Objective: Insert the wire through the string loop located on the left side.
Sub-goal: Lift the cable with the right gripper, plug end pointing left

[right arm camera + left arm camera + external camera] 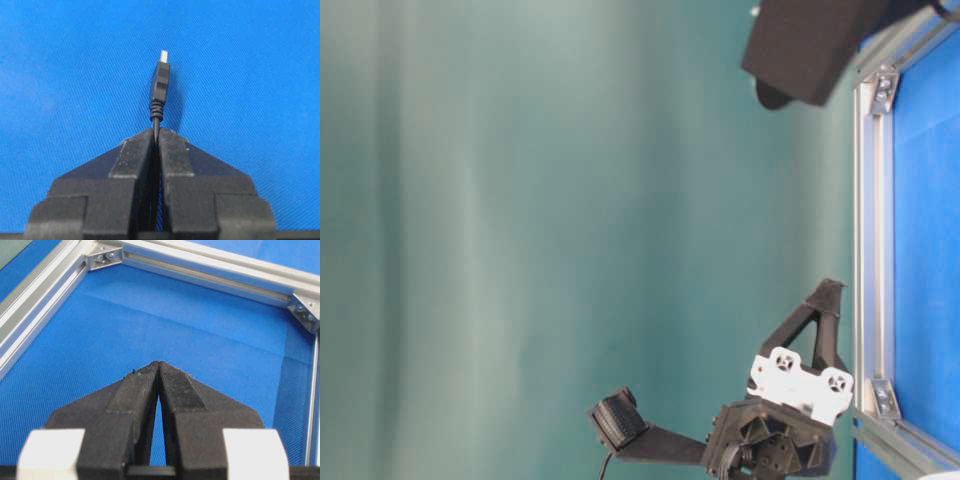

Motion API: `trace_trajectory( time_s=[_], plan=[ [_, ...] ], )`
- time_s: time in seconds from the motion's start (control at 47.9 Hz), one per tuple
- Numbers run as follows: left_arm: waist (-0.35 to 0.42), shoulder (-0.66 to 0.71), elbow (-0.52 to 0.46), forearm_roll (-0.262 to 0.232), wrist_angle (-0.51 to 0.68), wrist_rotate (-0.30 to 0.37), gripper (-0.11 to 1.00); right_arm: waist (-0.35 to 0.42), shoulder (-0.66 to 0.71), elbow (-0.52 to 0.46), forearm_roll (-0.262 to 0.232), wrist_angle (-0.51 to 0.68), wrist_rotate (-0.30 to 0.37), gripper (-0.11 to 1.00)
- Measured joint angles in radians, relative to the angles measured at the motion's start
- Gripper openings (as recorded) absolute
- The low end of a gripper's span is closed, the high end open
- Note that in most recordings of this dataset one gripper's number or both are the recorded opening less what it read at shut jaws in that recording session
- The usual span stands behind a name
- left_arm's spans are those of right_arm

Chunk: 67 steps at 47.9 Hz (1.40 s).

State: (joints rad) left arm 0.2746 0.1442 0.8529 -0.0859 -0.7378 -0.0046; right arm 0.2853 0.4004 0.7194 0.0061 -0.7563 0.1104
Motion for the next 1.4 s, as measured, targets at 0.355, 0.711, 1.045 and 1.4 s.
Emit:
trace_trajectory(
  time_s=[0.355, 0.711, 1.045, 1.4],
  plan=[
    [0.0, 0.0, 0.0, 0.0, 0.002, -0.005, 0.0, 0.0, -0.202, 0.043, 0.0, 0.107, -0.005, -0.01],
    [0.0, 0.0, 0.0, 0.0, 0.002, -0.006, 0.0, -0.002, -0.259, 0.043, 0.0, 0.176, -0.012, -0.01],
    [0.0, 0.0, 0.0, 0.0, 0.002, -0.006, 0.0, -0.002, -0.259, 0.043, 0.0, 0.178, -0.012, -0.01],
    [0.0, 0.0, 0.002, 0.0, 0.002, -0.006, 0.0, 0.0, -0.259, 0.043, 0.0, 0.179, -0.012, -0.01]
  ],
)
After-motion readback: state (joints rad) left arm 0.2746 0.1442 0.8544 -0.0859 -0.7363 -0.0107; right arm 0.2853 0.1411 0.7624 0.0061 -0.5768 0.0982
